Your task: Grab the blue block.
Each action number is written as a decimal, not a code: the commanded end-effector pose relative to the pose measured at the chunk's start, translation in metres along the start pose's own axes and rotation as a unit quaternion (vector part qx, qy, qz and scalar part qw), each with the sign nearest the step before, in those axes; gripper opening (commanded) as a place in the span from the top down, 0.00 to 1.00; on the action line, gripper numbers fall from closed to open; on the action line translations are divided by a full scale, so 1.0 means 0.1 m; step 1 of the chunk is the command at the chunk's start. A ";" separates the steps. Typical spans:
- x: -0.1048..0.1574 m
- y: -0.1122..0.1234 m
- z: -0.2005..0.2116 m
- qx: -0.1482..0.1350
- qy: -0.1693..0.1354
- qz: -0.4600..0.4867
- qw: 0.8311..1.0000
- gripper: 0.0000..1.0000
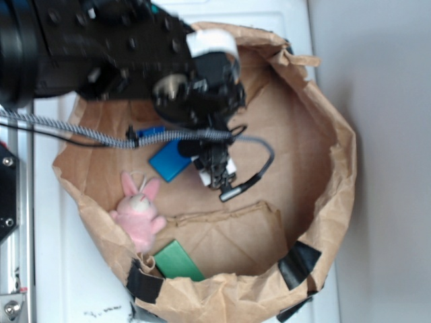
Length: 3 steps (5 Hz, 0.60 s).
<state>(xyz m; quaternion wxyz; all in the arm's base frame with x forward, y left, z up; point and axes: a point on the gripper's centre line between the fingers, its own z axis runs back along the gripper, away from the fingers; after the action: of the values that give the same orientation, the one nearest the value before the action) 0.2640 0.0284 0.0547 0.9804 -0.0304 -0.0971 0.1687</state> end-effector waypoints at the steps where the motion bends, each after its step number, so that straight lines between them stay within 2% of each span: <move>1: 0.04 -0.07 -0.09 0.004 -0.015 -0.008 1.000 0.00; 3: 0.00 -0.08 -0.20 0.033 -0.019 0.006 0.999 0.00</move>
<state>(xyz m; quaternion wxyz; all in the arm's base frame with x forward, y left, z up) 0.2631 0.0239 0.0280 0.9780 0.0069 -0.0946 0.1856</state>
